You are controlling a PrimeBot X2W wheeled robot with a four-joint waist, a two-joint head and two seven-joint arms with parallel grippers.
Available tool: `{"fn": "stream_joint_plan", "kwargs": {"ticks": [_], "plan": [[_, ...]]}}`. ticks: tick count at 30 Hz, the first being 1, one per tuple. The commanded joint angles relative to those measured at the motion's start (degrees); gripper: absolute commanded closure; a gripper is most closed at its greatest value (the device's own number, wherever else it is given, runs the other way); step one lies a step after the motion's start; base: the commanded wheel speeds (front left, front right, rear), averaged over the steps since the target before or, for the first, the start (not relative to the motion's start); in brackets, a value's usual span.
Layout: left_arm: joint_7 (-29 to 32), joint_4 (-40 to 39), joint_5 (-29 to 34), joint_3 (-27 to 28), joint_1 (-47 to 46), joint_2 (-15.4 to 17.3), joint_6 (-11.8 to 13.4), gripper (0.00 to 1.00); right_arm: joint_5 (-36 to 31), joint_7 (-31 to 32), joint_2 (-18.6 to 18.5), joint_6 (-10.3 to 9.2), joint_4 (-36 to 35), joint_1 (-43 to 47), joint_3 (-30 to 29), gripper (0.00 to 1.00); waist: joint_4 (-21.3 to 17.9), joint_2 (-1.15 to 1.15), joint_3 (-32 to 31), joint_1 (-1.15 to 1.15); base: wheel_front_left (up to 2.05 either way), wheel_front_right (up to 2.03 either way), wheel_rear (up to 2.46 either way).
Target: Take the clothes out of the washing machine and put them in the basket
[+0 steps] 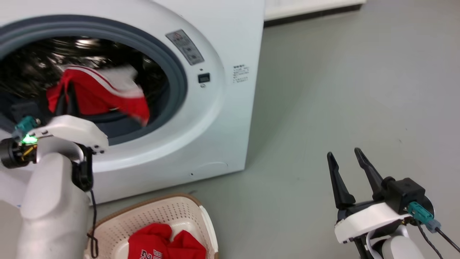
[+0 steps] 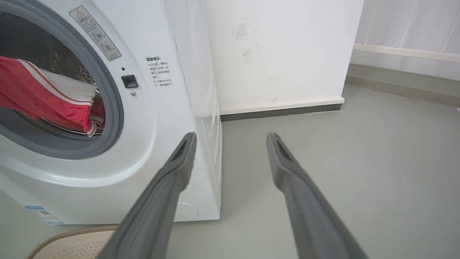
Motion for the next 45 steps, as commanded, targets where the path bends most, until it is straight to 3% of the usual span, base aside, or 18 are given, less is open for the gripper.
{"fn": "stream_joint_plan", "kwargs": {"ticks": [1,18,24,26,30,35,45], "plan": [[-0.28,-3.38,0.61,0.62,2.45,-0.75,-0.37,1.0,-0.28,0.62,-0.04,-0.03,-0.77,1.07,-0.41,0.0,2.0,0.0,-2.49,0.01,0.0,0.0,0.0],[-0.23,-35.96,3.33,2.07,25.08,-9.92,0.08,1.0,-2.5,5.4,-0.03,-0.03,-6.33,8.25,-2.47,0.0,7.86,0.0,-9.82,0.01,0.0,0.0,0.0],[-0.21,-47.9,3.91,-0.23,33.29,-11.78,1.86,1.0,-2.56,6.47,-0.04,-0.03,-7.74,9.61,-2.49,0.0,9.44,0.0,-9.99,0.01,0.0,0.0,0.0],[1.69,-52.68,3.64,-1.84,39.23,-12.43,3.65,1.0,-2.6,6.91,-0.03,-0.03,-8.5,10.03,-2.62,0.0,10.6,0.0,-9.68,0.01,0.0,0.0,0.0],[3.49,-50.97,2.15,-2.85,44.18,-12.76,4.94,1.0,-2.91,7.08,-0.04,-0.03,-8.89,10.35,-2.74,0.0,11.81,0.0,-8.93,0.01,0.0,0.0,0.0],[2.32,-43.3,-0.28,-4.36,47.29,-13.14,5.74,1.0,-2.86,7.32,-0.03,-0.03,-9.45,9.2,-2.71,0.0,12.88,0.0,-6.73,0.01,0.0,0.0,0.0],[-0.14,-22.68,-4.67,-7.0,42.31,-13.41,5.19,1.0,-3.05,7.1,-0.04,-0.03,-9.77,6.22,-1.89,0.0,13.47,0.0,-0.29,0.01,0.0,0.0,0.0]]}}
